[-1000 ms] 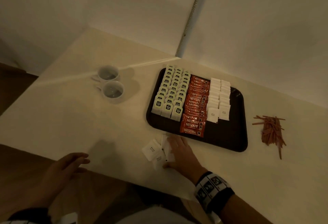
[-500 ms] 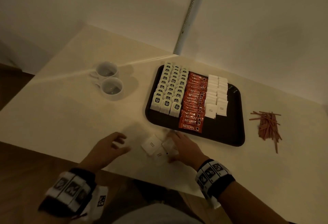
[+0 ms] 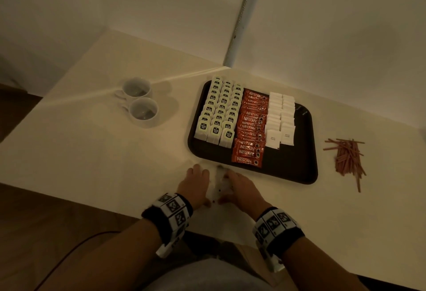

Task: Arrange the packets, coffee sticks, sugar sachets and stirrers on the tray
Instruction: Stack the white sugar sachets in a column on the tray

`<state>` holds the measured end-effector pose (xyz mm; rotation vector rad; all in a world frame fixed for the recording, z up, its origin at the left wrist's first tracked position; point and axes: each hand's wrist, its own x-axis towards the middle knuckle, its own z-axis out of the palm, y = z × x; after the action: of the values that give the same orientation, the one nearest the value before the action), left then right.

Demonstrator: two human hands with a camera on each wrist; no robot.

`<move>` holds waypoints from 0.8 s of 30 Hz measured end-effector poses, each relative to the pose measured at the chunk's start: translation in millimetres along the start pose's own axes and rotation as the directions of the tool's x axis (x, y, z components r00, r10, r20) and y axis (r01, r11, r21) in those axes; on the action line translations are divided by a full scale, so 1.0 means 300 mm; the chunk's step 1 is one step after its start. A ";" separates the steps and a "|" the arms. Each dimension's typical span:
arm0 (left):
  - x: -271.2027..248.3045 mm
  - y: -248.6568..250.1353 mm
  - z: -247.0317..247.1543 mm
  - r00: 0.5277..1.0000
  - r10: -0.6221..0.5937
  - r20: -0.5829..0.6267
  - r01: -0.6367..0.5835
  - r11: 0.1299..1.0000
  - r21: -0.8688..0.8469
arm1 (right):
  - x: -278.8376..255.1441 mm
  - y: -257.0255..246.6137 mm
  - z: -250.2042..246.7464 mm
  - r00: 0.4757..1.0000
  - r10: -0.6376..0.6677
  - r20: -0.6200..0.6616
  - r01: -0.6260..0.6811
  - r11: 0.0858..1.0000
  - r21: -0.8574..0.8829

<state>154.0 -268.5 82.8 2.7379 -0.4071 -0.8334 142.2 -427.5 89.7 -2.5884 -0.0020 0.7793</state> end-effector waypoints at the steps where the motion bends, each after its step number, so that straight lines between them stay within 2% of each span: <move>1: 0.003 -0.001 0.000 1.000 0.016 -0.001 -0.016 1.000 -0.013 | -0.001 0.004 0.001 1.000 -0.009 -0.005 0.009 1.000 -0.029; 3: 0.008 -0.002 -0.001 0.999 0.035 0.003 -0.034 0.998 -0.046 | 0.003 0.011 -0.008 1.000 -0.013 0.011 0.013 0.997 -0.078; 5: 0.016 -0.004 -0.002 0.999 0.028 0.032 -0.026 0.996 -0.083 | 0.011 0.021 -0.035 0.999 0.020 0.048 -0.017 0.999 -0.052; 7: 0.018 -0.007 -0.008 0.996 0.028 0.086 -0.023 0.998 -0.063 | 0.016 0.032 -0.084 0.993 0.076 0.090 -0.091 0.981 0.171; 8: 0.019 -0.010 -0.010 0.993 0.032 0.112 -0.027 0.999 -0.047 | 0.012 0.036 -0.116 0.990 0.081 0.118 -0.117 0.932 0.342; 10: 0.017 -0.015 -0.025 0.986 0.039 0.160 -0.024 0.995 -0.099 | -0.008 0.042 -0.195 0.992 0.030 0.124 -0.103 0.761 0.641; 12: 0.009 -0.010 -0.070 0.983 0.062 0.173 -0.013 0.963 -0.270 | -0.038 0.039 -0.282 0.998 -0.011 0.056 -0.038 0.603 0.797; 13: 0.005 -0.004 -0.105 0.986 0.073 0.150 -0.012 0.928 -0.373 | -0.052 0.032 -0.326 1.000 -0.024 0.013 0.003 0.565 0.825; 14: 0.002 0.005 -0.148 0.991 0.072 0.111 -0.008 0.869 -0.496 | -0.066 0.020 -0.369 0.999 -0.041 -0.033 0.050 0.551 0.833; 15: 0.003 0.014 -0.192 0.995 0.056 0.077 0.006 0.774 -0.634 | -0.077 0.006 -0.410 0.995 -0.064 -0.078 0.100 0.551 0.829; 16: 0.004 0.028 -0.236 0.997 0.037 0.066 0.027 0.639 -0.769 | -0.088 -0.013 -0.448 0.989 -0.087 -0.119 0.147 0.553 0.820; 18: 0.015 0.062 -0.318 0.995 0.050 0.083 0.064 0.312 -0.948 | -0.111 -0.057 -0.520 0.975 -0.123 -0.184 0.221 0.565 0.795; 20: 0.031 0.107 -0.394 0.992 0.099 0.084 0.084 0.006 -0.996 | -0.121 -0.091 -0.577 0.960 -0.144 -0.240 0.278 0.600 0.750; 21: 0.037 0.132 -0.432 0.990 0.126 0.067 0.082 -0.118 -0.990 | -0.118 -0.101 -0.599 0.952 -0.154 -0.264 0.301 0.618 0.726; 22: 0.044 0.158 -0.469 0.987 0.154 0.048 0.079 -0.205 -0.976 | -0.112 -0.108 -0.616 0.946 -0.157 -0.285 0.318 0.627 0.711; 24: 0.059 0.204 -0.529 0.981 0.193 0.028 0.077 -0.254 -0.964 | -0.095 -0.113 -0.639 0.939 -0.134 -0.317 0.327 0.635 0.700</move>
<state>247.4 -306.8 221.1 0.9334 0.1827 -0.7620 223.1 -478.2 261.8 -1.8055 0.0453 0.2623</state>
